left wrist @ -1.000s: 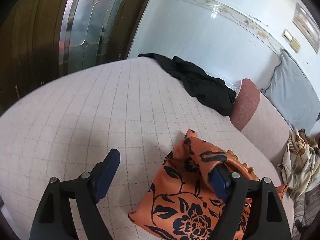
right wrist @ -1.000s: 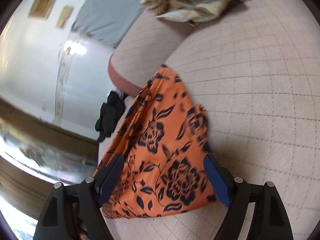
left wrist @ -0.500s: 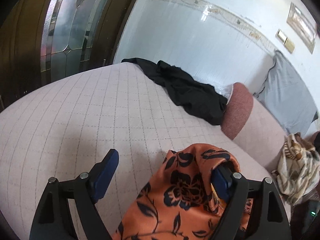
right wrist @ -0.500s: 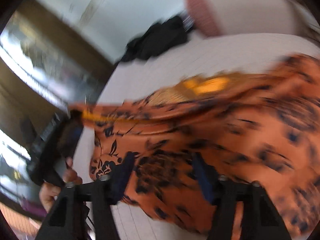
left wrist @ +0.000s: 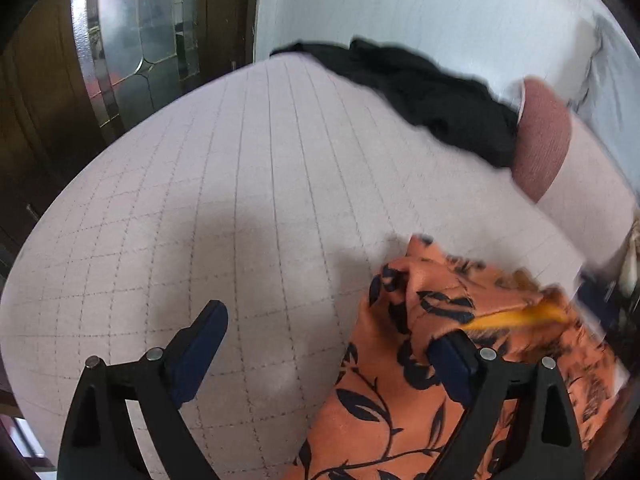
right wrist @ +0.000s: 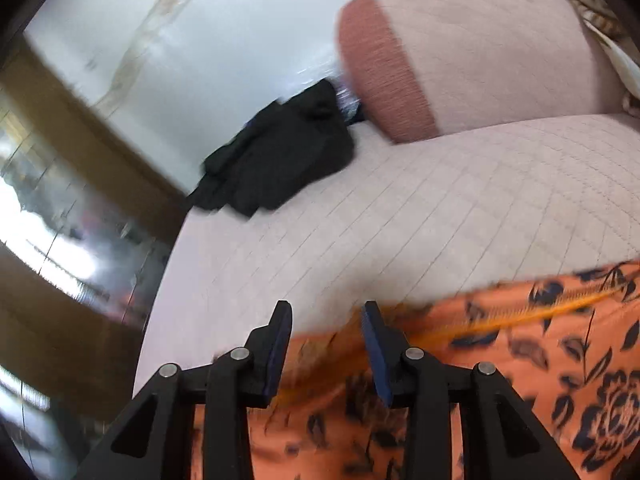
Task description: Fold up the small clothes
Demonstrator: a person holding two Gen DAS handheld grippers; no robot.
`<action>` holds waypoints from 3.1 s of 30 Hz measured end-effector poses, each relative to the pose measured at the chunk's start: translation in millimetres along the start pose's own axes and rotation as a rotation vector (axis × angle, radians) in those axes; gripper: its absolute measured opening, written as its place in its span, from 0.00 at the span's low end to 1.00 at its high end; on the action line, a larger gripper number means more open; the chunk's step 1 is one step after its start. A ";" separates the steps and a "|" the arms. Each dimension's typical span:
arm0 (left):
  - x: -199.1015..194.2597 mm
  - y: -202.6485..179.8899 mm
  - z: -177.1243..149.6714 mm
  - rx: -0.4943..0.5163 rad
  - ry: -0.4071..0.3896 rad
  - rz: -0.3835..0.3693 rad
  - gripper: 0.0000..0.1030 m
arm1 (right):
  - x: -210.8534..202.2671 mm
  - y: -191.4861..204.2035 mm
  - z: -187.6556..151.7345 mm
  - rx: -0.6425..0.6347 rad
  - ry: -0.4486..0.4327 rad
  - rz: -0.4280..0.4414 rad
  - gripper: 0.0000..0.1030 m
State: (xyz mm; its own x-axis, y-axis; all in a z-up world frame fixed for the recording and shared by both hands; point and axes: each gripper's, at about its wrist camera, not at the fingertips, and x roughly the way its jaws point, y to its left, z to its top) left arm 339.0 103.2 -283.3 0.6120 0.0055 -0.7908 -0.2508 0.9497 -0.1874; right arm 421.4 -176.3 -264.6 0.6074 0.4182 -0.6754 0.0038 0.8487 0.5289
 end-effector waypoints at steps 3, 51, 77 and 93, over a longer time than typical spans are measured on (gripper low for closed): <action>-23.5 10.9 1.0 -0.058 -0.117 -0.090 0.92 | -1.3 20.8 -34.9 -0.087 0.083 0.017 0.39; -72.8 -21.4 -11.3 0.318 -0.197 0.115 0.92 | -89.1 -30.8 -110.7 -0.106 0.095 -0.234 0.41; -74.9 -61.4 -34.5 0.414 -0.231 0.178 0.92 | -55.9 1.6 -160.2 -0.103 0.093 -0.023 0.51; -86.7 -36.2 -62.6 0.394 -0.140 0.115 0.92 | -57.6 -25.9 -170.5 -0.006 0.204 -0.030 0.50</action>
State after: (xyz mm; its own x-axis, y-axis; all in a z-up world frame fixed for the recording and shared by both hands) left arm 248.0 48.7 -244.4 0.6995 0.1352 -0.7017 -0.0343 0.9872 0.1559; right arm 250.8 -167.1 -327.0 0.4334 0.4490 -0.7814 0.0142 0.8635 0.5041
